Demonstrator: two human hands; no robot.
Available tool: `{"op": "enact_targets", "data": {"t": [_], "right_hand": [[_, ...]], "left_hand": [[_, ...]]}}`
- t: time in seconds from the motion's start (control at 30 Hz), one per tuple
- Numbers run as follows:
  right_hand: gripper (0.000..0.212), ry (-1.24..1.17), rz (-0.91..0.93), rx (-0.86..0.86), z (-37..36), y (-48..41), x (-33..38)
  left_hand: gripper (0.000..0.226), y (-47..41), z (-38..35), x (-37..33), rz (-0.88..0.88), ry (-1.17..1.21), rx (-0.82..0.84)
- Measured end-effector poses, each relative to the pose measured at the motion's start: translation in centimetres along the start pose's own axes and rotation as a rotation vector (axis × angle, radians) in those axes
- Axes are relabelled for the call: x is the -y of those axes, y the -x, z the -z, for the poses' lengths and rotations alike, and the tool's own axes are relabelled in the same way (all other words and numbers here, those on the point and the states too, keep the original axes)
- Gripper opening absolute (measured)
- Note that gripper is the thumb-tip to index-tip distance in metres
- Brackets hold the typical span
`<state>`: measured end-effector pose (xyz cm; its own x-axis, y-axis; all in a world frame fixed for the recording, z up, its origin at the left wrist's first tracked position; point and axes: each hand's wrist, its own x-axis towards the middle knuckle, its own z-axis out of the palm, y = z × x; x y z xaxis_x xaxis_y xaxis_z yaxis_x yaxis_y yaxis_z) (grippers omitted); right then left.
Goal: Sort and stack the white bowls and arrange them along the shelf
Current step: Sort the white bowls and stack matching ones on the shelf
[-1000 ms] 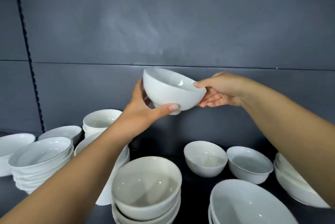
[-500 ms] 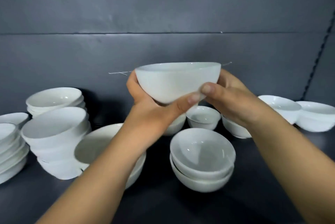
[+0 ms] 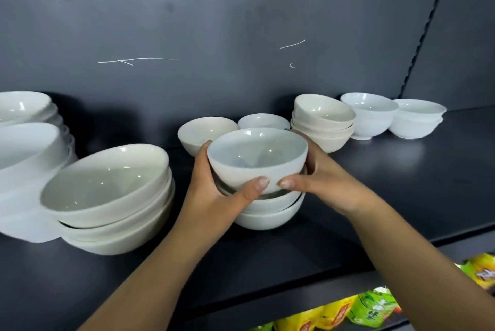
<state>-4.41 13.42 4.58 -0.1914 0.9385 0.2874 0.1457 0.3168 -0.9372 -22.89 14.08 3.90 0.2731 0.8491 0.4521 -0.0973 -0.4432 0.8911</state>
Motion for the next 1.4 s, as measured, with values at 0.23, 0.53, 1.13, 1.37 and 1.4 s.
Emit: {"op": "enact_targets", "data": {"t": [0.23, 0.53, 1.13, 1.37, 1.4], "right_hand": [[0.094, -0.151, -0.004, 0.013, -0.6, 1.1, -2.0], [0.091, -0.13, -0.054, -0.041, 1.5, 1.7, -2.4], [0.098, -0.132, -0.034, -0.267, 18.8, 9.0, -4.5], [0.096, -0.143, -0.062, -0.251, 26.3, 9.6, -5.6], [0.095, -0.148, -0.055, -0.264, 26.8, 9.7, -5.7]], "left_hand": [[0.079, 0.6, -0.5, 1.7, 0.002, 0.026, 0.011], [0.082, -1.6, -2.3, 3.1, 0.011, 0.101, 0.085], [0.088, -6.5, -23.1, 5.8, -0.162, 0.127, 0.098], [0.088, -8.8, -30.3, 6.4, -0.079, 0.15, 0.057], [0.091, -8.9, -31.0, 6.4, -0.066, 0.137, 0.047]]}}
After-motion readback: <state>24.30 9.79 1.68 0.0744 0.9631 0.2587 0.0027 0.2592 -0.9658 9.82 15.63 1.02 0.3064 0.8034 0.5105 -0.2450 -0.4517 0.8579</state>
